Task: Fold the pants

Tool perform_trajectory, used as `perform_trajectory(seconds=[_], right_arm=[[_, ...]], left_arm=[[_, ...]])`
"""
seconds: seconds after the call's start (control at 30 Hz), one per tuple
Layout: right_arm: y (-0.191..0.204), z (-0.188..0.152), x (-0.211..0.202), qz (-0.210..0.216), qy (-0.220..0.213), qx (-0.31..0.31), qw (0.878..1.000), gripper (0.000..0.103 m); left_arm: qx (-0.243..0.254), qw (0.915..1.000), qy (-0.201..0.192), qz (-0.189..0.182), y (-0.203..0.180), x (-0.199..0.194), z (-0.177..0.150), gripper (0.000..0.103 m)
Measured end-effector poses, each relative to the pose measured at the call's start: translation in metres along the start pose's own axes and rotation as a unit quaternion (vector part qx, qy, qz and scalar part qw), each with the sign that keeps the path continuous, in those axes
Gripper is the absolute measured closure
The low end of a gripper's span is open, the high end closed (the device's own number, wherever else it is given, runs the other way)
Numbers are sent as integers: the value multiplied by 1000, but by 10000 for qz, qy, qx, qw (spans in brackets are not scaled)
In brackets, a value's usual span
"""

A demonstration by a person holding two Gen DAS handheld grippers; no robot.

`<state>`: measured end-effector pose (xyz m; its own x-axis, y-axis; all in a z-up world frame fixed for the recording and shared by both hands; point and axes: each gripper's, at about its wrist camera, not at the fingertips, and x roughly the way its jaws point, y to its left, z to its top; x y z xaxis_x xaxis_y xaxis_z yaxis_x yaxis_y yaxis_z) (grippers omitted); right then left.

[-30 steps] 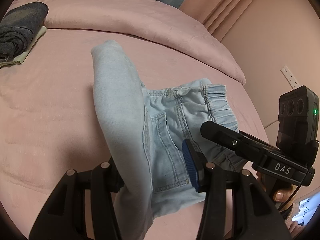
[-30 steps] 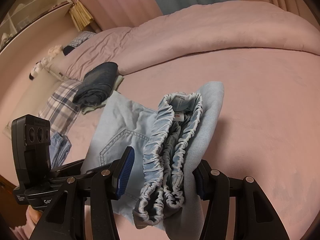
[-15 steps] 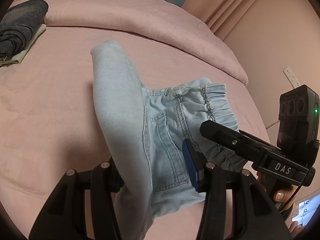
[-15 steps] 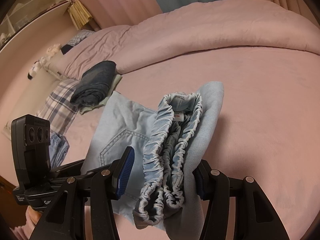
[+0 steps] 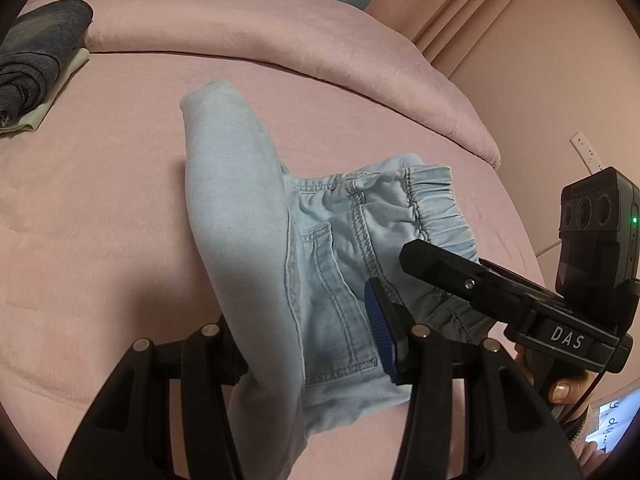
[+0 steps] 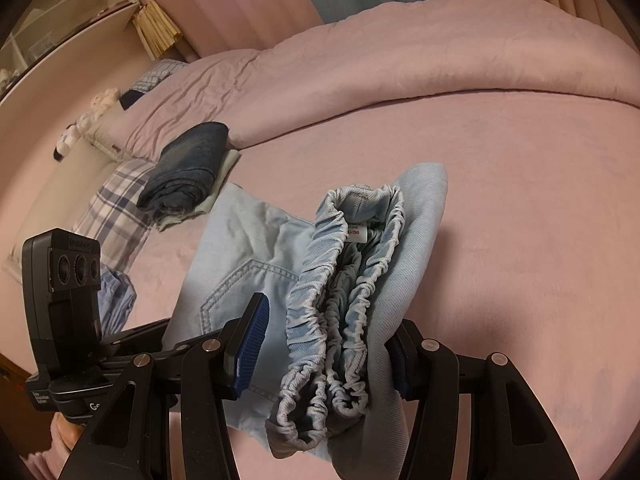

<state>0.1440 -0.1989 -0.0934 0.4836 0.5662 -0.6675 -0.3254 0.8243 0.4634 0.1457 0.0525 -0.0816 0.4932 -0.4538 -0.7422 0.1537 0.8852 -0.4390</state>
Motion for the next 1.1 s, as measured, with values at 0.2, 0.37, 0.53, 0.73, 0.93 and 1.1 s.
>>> perform_trajectory(seconds=[0.2, 0.37, 0.53, 0.73, 0.93, 1.1], right_arm=[[-1, 2, 4, -34, 16, 36, 10000, 47], [1, 3, 6, -59, 5, 66, 10000, 47], [1, 4, 6, -59, 5, 65, 10000, 47], [0, 4, 6, -55, 11, 65, 10000, 47], [0, 5, 6, -50, 13, 69, 10000, 47], [0, 5, 7, -56, 20, 78, 10000, 47]], left_arm=[[7, 10000, 32, -4, 1, 5, 2, 54], [34, 10000, 52, 0, 1, 10, 6, 54], [36, 10000, 53, 0, 1, 8, 5, 54], [32, 10000, 51, 4, 0, 9, 5, 54], [37, 10000, 57, 14, 0, 10, 6, 54], [25, 10000, 71, 21, 3, 13, 9, 54]])
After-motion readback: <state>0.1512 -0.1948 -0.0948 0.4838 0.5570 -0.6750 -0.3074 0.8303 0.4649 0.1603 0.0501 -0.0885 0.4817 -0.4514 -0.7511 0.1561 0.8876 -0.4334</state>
